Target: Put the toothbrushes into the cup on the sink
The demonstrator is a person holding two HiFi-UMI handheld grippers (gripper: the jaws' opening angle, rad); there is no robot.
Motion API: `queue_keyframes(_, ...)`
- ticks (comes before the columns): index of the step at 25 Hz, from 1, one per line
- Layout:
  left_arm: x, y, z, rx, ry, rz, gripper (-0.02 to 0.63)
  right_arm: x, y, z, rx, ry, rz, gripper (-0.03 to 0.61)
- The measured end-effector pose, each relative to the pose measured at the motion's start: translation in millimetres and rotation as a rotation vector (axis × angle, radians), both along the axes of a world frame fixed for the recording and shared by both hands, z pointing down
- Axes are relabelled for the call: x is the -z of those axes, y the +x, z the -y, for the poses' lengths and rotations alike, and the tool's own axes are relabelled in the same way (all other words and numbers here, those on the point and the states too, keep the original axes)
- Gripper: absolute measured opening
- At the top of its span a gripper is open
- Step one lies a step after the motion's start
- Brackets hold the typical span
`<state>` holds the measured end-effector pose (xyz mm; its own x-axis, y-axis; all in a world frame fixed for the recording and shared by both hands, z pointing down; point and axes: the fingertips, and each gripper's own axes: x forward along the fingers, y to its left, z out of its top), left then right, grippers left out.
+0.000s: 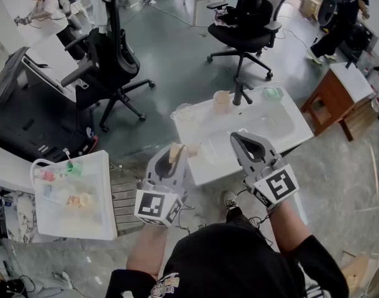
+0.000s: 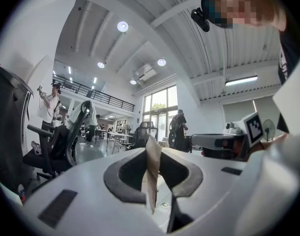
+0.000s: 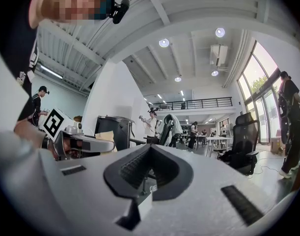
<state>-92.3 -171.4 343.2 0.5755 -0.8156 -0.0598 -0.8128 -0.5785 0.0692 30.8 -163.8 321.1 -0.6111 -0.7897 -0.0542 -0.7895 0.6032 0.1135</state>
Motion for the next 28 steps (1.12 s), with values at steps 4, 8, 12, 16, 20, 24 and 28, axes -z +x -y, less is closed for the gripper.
queue_keyframes(4,-2.7,-1.0,2.8,0.012,0.000,0.006,0.066,-3.3,0.6,2.4,0.006,-0.007,0.004,0.006)
queue_keyframes(8,-4.0,-2.4,10.4,0.036,-0.003,0.011,0.066,-8.9,3.0,7.5,0.015,-0.022,0.008,0.006)
queue_keyframes(12,-6.4,-6.6,25.7,0.067,0.003,0.015,0.066,-16.1,5.1,16.3,0.022,-0.044,0.008,0.006)
queue_keyframes(16,-13.1,-8.2,45.1,0.099,0.015,0.022,0.066,-25.4,10.6,27.1,0.029,-0.064,0.002,0.006)
queue_keyframes(20,-17.4,-13.0,69.2,0.138,0.030,0.029,0.066,-35.4,13.6,40.6,0.038,-0.084,-0.001,0.006)
queue_keyframes(24,-18.1,-18.5,96.6,0.184,0.031,0.029,0.066,-42.9,14.0,56.6,0.054,-0.103,-0.009,0.006)
queue_keyframes(28,-28.7,-20.7,121.9,0.214,0.030,0.028,0.066,-51.5,14.5,74.3,0.072,-0.123,-0.014,0.006)
